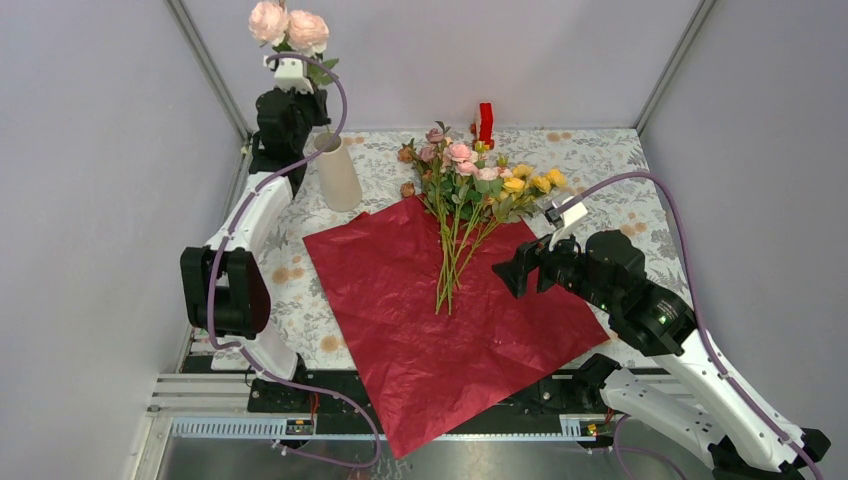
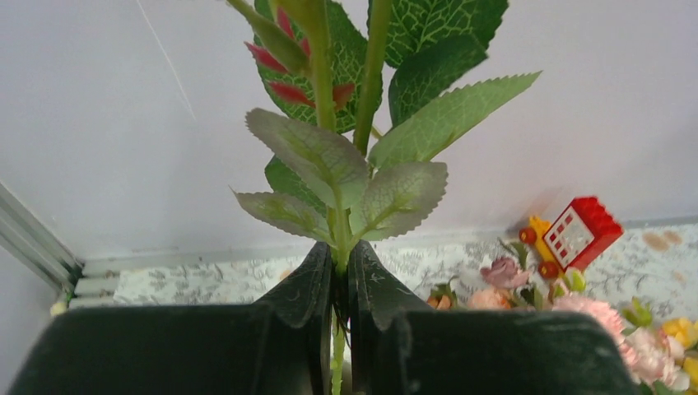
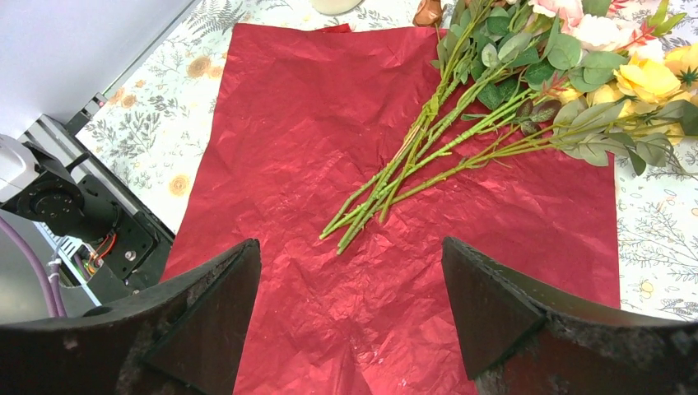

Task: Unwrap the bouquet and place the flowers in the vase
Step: Insert the fake flower into the vase.

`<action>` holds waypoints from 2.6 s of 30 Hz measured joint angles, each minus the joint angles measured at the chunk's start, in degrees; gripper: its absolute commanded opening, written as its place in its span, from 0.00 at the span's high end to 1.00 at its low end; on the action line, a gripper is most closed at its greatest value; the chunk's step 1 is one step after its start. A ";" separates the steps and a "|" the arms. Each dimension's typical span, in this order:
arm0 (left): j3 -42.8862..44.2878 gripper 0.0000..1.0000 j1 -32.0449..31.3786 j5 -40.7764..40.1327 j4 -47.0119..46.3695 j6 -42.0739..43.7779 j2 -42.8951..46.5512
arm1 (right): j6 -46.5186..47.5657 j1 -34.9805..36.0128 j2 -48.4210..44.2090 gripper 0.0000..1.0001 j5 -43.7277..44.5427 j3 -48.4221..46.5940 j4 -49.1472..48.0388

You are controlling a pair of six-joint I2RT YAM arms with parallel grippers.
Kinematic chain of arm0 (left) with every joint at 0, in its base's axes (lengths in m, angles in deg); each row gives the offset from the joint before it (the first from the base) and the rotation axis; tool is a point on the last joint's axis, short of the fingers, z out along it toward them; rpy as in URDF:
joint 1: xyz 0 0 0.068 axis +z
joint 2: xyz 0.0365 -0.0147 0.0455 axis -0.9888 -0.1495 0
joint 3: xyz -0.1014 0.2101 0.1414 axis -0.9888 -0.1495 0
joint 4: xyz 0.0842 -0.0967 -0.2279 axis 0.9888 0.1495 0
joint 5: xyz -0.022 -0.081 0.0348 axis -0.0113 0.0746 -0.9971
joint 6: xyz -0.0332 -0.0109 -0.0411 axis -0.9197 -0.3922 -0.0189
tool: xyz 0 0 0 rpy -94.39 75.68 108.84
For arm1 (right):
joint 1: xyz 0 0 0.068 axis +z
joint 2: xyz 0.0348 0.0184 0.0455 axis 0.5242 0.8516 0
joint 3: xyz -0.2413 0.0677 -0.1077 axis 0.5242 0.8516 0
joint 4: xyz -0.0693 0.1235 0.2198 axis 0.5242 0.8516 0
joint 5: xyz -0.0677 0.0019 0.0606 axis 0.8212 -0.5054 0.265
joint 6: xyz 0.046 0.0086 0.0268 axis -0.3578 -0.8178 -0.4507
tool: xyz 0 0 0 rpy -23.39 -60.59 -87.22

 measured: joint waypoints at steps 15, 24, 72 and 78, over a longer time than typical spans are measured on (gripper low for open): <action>-10.54 0.97 0.02 0.07 -9.25 0.52 0.00 | -0.28 0.00 -0.13 0.13 0.02 0.00 0.50; -14.10 0.89 0.04 0.13 -9.99 0.68 -0.31 | -0.76 0.00 -1.44 0.13 -0.02 -0.04 0.50; -19.32 0.01 0.59 -4.24 -6.67 -1.42 1.99 | -2.67 0.00 -2.54 0.13 -0.02 -0.04 0.55; -22.01 0.01 0.59 -8.37 -3.30 -4.37 10.32 | -2.93 0.00 -2.54 0.13 -0.02 -0.04 0.57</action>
